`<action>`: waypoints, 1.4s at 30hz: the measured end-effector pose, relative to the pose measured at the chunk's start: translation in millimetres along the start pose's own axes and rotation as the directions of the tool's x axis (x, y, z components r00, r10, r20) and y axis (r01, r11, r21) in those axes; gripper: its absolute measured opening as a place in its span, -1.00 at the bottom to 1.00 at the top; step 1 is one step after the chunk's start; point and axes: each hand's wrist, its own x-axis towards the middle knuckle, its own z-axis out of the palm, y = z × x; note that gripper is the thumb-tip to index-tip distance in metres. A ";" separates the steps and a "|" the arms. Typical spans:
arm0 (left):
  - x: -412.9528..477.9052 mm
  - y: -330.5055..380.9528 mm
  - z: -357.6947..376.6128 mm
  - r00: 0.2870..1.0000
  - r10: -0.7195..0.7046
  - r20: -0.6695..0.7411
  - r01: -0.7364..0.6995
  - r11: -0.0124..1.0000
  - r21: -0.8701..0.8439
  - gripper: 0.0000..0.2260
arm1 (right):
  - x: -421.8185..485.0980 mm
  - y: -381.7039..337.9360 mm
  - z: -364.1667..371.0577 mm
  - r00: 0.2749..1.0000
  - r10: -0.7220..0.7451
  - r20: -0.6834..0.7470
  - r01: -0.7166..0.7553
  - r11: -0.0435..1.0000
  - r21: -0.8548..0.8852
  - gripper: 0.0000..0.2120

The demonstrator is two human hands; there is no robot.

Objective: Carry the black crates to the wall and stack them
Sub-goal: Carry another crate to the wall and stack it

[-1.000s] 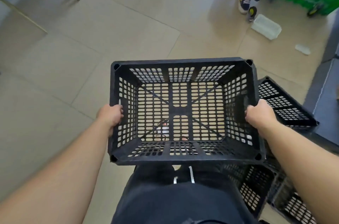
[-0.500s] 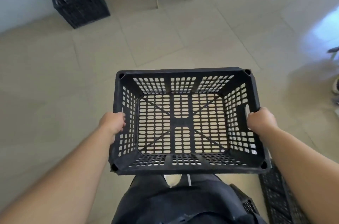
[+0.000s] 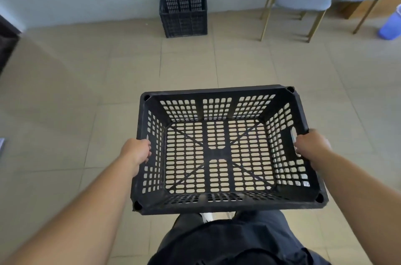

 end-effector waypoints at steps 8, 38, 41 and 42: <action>64.7 73.1 -14.9 0.998 -0.062 -0.002 0.061 0.990 -0.124 -0.82 | 82.9 -117.1 5.4 0.996 -0.086 0.034 0.086 0.996 -0.004 -0.79; 438.6 542.5 -47.2 0.998 -0.044 0.038 0.050 0.983 -0.179 -0.86 | 384.7 -628.5 7.3 0.995 -0.101 -0.003 0.101 0.994 -0.034 -0.80; 480.5 600.2 -47.9 0.998 -0.021 0.051 0.028 0.989 -0.146 -0.86 | 414.9 -672.3 5.4 0.996 -0.084 -0.006 0.084 0.996 -0.017 -0.79; 495.6 619.3 -46.3 0.999 -0.020 0.047 0.026 0.990 -0.141 -0.86 | 428.4 -687.0 5.3 0.997 -0.071 -0.008 0.071 0.997 -0.006 -0.79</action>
